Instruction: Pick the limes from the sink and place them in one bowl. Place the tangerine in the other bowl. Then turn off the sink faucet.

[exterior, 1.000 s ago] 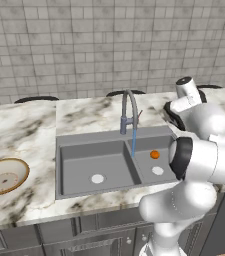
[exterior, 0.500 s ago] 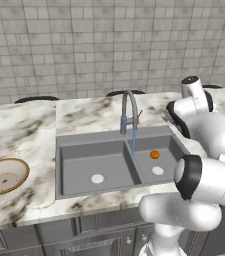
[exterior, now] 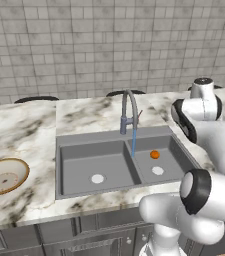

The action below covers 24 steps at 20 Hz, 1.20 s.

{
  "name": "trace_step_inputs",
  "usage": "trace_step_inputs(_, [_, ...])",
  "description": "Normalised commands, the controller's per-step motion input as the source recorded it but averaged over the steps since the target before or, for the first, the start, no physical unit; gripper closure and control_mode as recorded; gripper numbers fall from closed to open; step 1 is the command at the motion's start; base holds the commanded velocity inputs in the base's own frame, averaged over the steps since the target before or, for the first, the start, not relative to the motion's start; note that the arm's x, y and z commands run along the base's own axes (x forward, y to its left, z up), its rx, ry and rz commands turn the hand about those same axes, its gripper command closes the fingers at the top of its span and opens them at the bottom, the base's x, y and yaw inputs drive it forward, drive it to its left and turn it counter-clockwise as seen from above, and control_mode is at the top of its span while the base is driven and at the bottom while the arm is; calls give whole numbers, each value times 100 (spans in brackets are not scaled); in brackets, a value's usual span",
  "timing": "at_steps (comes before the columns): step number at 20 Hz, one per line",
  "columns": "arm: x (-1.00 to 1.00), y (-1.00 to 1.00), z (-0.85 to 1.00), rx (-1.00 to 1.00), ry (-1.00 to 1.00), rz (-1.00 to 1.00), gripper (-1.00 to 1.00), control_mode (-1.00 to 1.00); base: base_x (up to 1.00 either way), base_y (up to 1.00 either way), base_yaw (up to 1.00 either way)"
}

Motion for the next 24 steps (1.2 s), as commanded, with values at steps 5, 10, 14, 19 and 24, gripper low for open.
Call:
trace_step_inputs(5, [0, 47, -4, 16, 0, 21, -100, -100, 0, 0, 0])
trace_step_inputs(10, [0, 43, -16, 15, 0, 18, -100, -100, 0, 0, 0])
trace_step_inputs(14, [0, 30, -25, 7, 0, 17, -100, -100, 0, 0, 0])
trace_step_inputs(19, [1, 3, -24, -2, 0, 2, -100, -100, 0, 0, 0])
trace_step_inputs(24, [11, 7, -25, -9, 0, 0, -100, -100, 0, 0, 0])
